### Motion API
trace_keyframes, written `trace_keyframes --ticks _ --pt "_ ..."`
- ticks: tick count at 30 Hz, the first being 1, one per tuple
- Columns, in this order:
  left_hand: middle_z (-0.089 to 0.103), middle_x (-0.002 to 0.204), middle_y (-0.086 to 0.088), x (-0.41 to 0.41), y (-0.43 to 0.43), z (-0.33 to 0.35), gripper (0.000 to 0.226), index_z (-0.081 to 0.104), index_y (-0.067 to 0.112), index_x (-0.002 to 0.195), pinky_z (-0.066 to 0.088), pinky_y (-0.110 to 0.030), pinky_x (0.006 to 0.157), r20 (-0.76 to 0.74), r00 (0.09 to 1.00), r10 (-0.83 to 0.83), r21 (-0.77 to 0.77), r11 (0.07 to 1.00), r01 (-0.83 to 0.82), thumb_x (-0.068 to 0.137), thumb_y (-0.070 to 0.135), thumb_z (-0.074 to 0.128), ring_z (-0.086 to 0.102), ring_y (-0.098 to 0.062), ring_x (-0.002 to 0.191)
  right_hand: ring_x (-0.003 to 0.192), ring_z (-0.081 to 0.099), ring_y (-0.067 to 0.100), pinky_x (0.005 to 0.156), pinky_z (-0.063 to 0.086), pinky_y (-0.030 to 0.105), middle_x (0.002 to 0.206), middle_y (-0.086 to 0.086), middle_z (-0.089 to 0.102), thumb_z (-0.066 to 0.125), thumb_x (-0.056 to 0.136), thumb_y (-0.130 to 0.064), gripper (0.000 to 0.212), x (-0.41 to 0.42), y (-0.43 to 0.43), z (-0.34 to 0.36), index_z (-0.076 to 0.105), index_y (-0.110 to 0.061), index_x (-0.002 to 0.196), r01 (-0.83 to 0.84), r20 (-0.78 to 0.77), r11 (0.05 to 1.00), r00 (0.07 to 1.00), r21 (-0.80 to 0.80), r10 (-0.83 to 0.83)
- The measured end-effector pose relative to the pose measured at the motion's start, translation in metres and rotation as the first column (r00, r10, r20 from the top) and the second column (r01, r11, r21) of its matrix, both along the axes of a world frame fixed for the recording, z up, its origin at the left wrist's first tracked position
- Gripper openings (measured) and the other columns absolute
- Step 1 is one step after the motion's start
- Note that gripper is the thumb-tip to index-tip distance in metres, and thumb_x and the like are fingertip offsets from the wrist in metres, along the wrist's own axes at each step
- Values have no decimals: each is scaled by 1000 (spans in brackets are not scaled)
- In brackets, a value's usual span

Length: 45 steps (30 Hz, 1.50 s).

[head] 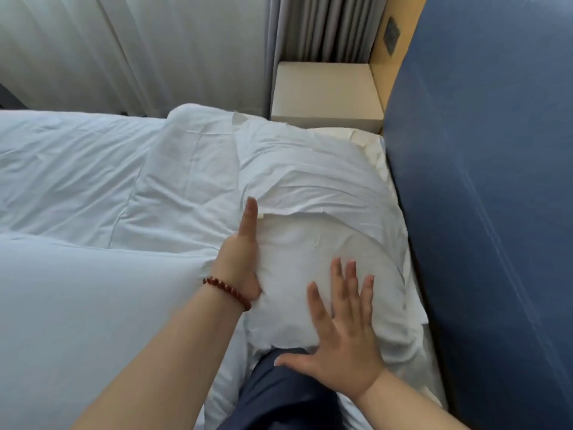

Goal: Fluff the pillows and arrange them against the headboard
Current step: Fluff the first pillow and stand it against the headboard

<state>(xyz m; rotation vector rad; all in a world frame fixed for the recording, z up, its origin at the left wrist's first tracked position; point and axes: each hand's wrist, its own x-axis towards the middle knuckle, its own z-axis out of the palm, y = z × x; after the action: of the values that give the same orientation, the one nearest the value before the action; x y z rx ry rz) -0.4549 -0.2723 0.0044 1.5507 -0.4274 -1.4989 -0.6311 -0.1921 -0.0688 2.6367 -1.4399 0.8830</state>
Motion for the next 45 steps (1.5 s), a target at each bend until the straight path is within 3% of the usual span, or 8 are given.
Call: trace_keyframes --ticks 8,14,17,21,23,27,38,45 --pt "74 105 -12 -50 4 94 91 62 11 122 57 -48 86 -204 979 -24 -163 986 -10 61 79 66 72 -29 92 105 63 27 90 47 39 117 9 67 51 89 -61 63 -57 -13 112 55 -13 129 190 193 963 969 -190 -153" --pt "73 108 -11 -65 47 167 78 58 12 129 61 -39 76 -173 975 -140 -397 916 61 80 74 52 72 -25 95 60 59 24 57 46 33 68 1 63 50 88 -67 63 -85 -2 201 67 -7 77 189 346 935 935 -300 -78" --pt "64 121 -21 -58 79 204 94 50 9 138 54 -48 88 254 965 -64 -558 805 200 82 83 32 63 -37 108 61 53 14 56 41 21 65 -13 61 66 67 -68 56 -87 3 247 63 -13 72 194 471 969 876 -154 -101" --pt "42 143 -5 -56 104 208 80 46 17 139 32 -47 110 737 380 559 -606 296 738 83 74 40 39 -26 134 64 51 16 57 39 25 64 -3 61 83 60 -56 48 -81 -5 272 59 -15 68 150 426 988 892 27 -147" --pt "45 145 -5 -63 91 195 69 53 17 134 30 -47 112 764 351 541 -523 202 828 86 66 46 36 -25 139 62 52 19 59 41 34 62 -2 59 85 62 -52 46 -78 -13 273 57 -17 66 132 420 991 897 38 -136" --pt "68 112 2 -74 55 192 42 68 15 114 33 -17 102 688 429 585 -647 229 727 89 46 53 60 -18 106 64 55 17 57 40 30 64 -5 59 68 60 -67 52 -83 -32 278 59 -18 72 195 409 980 893 24 -188" --pt "67 89 3 -102 -40 194 28 68 18 99 37 -4 71 822 518 236 -550 565 615 99 39 49 56 -11 85 116 55 29 103 35 48 127 1 61 16 79 -89 93 -131 -39 187 48 -26 140 639 171 769 761 -28 -626" --pt "67 92 -8 -90 -94 171 31 64 18 93 41 -8 73 701 684 204 -633 621 463 100 42 46 56 -10 83 142 28 31 118 -1 57 149 14 37 21 50 -105 125 -114 -68 171 -10 -41 152 574 -5 807 815 140 -579"
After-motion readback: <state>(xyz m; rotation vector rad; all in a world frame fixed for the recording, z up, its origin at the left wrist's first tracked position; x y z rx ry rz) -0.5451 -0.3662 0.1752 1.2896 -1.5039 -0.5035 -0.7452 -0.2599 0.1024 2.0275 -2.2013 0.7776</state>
